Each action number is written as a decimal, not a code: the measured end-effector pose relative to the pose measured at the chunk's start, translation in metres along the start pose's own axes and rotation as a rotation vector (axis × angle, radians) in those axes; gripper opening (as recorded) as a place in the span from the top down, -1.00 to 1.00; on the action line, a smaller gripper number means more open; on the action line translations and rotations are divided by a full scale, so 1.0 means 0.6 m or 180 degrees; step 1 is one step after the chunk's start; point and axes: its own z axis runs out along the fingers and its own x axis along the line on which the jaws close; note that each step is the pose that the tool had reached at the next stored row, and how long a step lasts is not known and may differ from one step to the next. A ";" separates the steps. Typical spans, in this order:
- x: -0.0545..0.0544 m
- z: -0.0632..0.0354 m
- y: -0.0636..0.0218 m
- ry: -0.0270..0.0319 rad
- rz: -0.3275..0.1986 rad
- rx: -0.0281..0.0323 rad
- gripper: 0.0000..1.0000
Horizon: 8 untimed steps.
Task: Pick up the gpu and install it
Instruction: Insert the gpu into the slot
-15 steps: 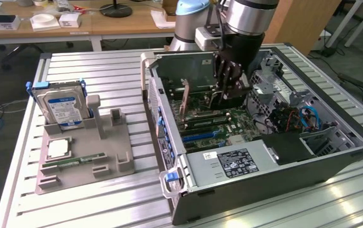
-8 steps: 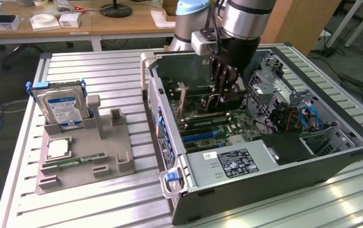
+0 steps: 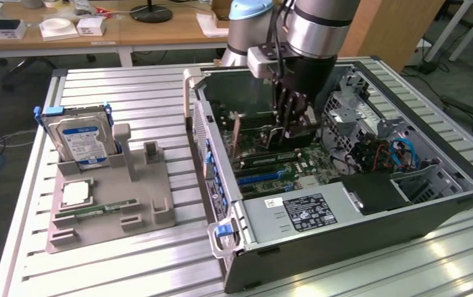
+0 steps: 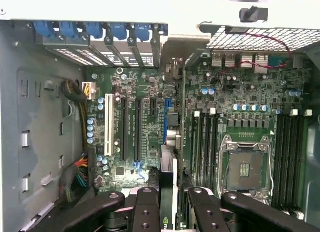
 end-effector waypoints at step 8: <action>0.010 0.012 0.002 0.0000 0.0000 0.0000 0.47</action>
